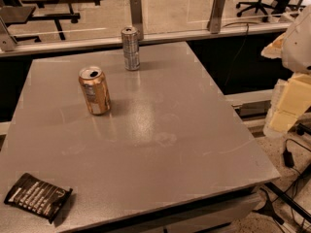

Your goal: Move rxbar chocolate near redbull can

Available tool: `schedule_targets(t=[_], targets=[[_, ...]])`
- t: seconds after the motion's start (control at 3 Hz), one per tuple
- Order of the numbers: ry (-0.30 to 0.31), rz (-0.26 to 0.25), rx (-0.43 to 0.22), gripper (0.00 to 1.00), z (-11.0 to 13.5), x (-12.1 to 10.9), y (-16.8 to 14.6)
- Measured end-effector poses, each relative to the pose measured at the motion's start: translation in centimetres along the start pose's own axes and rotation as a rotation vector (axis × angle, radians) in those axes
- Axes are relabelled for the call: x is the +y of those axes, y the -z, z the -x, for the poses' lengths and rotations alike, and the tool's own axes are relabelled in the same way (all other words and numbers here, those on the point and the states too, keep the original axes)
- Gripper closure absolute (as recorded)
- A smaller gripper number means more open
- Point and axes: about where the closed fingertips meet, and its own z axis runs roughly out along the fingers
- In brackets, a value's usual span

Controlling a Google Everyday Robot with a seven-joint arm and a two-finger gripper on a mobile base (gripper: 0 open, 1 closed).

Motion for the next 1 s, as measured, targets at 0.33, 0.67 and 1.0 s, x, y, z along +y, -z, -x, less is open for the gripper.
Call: schedule_targets(t=[0.33, 0.67, 1.0], targets=[[0.006, 0.003, -0.012, 0.0, 0.5, 0.0, -0.1], [0.041, 0.024, -0.075, 0.0, 3.5, 0.0, -1.0], [0.093, 0.061, -0.164, 0.0, 8.0, 0.2, -2.3]])
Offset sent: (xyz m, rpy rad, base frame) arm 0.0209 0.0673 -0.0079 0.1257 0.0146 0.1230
